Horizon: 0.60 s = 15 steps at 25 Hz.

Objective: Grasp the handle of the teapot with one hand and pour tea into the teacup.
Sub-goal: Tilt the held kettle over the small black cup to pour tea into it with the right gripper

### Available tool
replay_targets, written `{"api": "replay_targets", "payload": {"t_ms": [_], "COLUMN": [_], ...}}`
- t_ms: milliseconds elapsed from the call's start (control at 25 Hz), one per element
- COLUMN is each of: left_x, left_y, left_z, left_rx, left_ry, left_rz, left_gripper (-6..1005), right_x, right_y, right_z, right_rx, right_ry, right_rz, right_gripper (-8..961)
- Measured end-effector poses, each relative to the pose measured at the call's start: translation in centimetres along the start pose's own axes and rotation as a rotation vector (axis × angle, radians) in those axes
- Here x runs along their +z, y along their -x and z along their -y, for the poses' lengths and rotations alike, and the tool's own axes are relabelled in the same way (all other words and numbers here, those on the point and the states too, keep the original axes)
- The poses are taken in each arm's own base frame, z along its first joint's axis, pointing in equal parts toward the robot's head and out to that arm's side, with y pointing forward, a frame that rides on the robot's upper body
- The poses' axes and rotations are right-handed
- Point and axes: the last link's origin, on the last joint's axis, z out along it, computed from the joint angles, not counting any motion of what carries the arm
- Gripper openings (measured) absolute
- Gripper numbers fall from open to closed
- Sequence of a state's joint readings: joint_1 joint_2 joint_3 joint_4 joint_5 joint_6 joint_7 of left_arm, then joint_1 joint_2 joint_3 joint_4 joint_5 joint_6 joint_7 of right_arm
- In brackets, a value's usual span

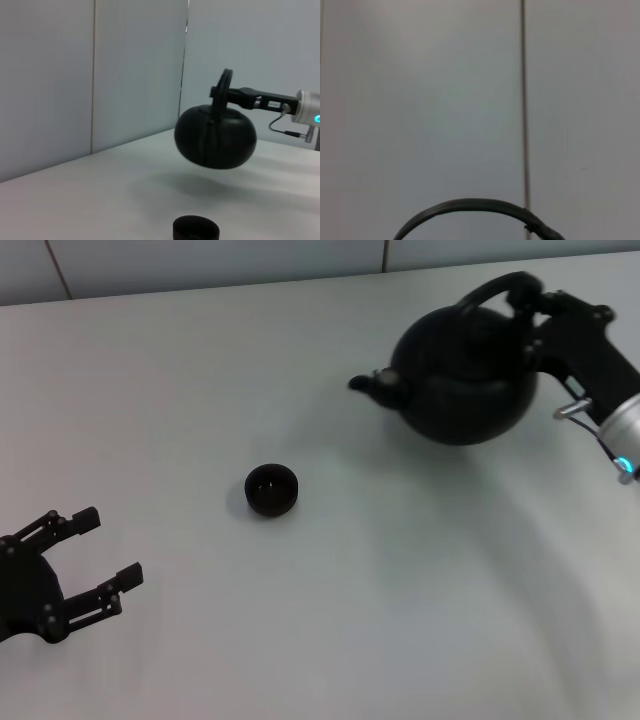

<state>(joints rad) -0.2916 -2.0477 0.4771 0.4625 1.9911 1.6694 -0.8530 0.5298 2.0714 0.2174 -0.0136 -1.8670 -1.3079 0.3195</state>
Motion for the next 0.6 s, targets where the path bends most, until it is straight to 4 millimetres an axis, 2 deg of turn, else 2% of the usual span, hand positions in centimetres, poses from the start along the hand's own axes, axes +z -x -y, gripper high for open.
{"api": "replay_targets", "payload": {"t_ms": [320,600], "left_x": [0.1,0.5], "left_y": [-0.1,-0.2], "left_z": [0.0,0.0], "left_rx": [0.004,0.010], "left_ry": [0.003,0.010], "left_rz": [-0.002,-0.009], "left_gripper": [847,847], "right_x": [4.5,7.0], "right_y": [1.2,2.3], "right_z": [-1.1,-2.4], "right_rx": [-0.031,-0.067], "right_ry": [0.224,0.346], "right_rz": [-0.094,-0.126], "right_gripper": [78,77]}}
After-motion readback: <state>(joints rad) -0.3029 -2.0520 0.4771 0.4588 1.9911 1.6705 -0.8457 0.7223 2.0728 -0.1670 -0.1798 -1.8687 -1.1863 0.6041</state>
